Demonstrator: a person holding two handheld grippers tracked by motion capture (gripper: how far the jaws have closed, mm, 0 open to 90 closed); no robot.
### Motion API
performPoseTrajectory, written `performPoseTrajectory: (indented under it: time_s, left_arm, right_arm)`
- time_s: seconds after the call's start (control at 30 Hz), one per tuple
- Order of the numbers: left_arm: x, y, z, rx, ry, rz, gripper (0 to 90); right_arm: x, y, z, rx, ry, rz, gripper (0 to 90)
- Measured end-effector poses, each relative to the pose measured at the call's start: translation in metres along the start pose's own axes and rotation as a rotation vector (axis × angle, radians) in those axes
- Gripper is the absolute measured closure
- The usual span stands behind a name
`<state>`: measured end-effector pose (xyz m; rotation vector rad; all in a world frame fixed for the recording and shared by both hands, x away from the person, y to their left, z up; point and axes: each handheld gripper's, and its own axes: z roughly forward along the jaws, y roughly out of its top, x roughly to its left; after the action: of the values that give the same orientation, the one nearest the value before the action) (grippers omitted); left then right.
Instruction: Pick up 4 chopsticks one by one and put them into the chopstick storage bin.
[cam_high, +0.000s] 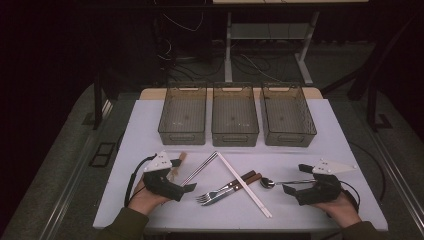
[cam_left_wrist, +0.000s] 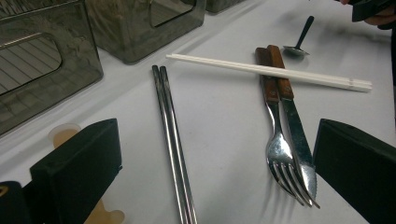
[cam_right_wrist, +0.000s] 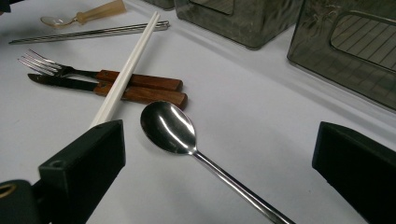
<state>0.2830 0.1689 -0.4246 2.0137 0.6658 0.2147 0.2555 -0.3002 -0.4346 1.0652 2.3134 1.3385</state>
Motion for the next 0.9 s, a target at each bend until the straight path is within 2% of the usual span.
performPoseTrajectory:
  time_s: [0.2,0.4,0.6,0.9]
  left_arm:
    - [0.001,0.002,0.000,0.003,0.002,-0.013,2.0]
    - [0.001,0.004,-0.002,0.002,0.014,-0.009,4.4]
    - [0.003,0.006,-0.002,-0.006,0.014,-0.013,9.2]
    - [0.006,0.014,0.000,-0.012,0.040,-0.012,17.0]
  right_arm:
    - [-0.001,0.000,0.000,-0.004,0.005,0.005,2.8]
    - [-0.001,0.000,0.000,0.000,0.010,0.006,2.8]
    - [0.000,0.002,-0.002,-0.008,0.007,0.003,2.7]
    - [0.000,0.002,-0.002,-0.007,0.009,0.003,2.8]
